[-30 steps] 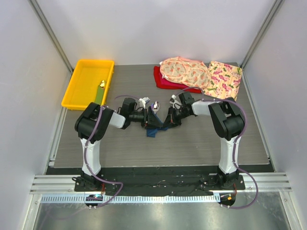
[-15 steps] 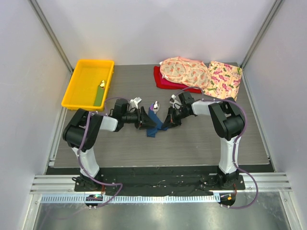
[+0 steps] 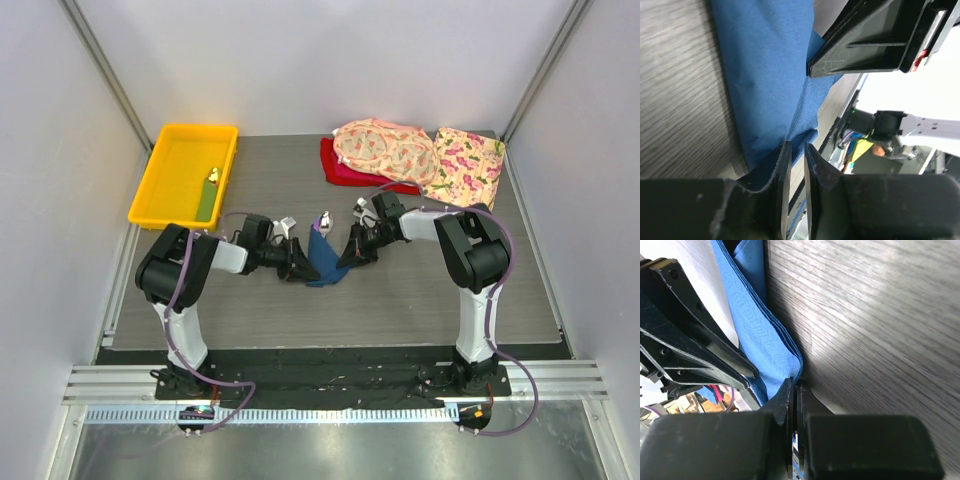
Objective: Place the utensils on the paper napkin and roll it up
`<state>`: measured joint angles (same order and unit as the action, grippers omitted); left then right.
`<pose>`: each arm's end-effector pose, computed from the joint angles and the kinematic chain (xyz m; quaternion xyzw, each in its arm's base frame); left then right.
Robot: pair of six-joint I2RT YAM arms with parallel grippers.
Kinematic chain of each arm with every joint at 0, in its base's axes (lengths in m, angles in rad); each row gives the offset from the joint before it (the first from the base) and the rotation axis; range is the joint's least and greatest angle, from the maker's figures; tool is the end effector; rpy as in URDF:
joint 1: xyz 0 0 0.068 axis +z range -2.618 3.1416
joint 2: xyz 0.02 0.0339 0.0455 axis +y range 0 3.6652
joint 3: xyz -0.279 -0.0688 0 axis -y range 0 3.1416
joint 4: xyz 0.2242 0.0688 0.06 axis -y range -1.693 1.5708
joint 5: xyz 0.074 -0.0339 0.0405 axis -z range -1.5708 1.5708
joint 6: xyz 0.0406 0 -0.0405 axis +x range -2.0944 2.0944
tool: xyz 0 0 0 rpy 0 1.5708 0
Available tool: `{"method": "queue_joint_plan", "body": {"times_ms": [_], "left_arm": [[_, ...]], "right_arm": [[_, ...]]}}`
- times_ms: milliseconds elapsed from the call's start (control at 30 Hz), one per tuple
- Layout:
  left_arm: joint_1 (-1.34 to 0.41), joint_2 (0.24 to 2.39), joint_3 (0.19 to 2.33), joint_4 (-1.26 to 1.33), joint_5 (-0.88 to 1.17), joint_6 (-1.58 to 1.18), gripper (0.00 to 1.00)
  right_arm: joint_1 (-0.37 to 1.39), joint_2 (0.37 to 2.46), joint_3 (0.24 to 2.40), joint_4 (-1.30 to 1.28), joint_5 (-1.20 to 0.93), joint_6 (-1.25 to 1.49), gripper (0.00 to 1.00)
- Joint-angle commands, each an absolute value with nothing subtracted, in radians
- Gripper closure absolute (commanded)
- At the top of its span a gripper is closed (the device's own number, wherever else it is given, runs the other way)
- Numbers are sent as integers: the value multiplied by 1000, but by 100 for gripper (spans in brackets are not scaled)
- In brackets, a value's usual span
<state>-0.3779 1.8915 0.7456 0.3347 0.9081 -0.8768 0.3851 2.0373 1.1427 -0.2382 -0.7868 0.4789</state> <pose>0.2886 -0.1490 0.1270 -0.0485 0.8489 -0.5254 0.0306 0.3378 0.1679 0.1324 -0.0409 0.9045 0.4238 0.0256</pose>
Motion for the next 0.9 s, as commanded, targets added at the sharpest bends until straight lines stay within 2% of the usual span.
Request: {"method": "queue_joint_plan", "body": {"times_ms": [0, 133, 233, 333, 467, 667, 867], "left_arm": [[-376, 1917, 776, 128, 862, -720, 79], [-374, 1925, 778, 72, 835, -687, 83], [-374, 1936, 784, 40, 809, -667, 87], [-376, 1950, 799, 9, 805, -646, 89], [-374, 1965, 813, 3, 801, -627, 91], [-374, 1970, 827, -44, 781, -606, 91], [-374, 1967, 830, -52, 776, -601, 91]], "right_arm": [[391, 2040, 1131, -290, -650, 428, 99], [391, 2031, 1146, -298, -658, 425, 99], [387, 2014, 1158, -304, -669, 416, 94], [382, 1985, 1189, -316, -680, 397, 78], [377, 1962, 1242, -328, -672, 371, 46], [383, 2002, 1336, -319, -669, 391, 46], [403, 1970, 1316, -174, -715, 503, 64]]}}
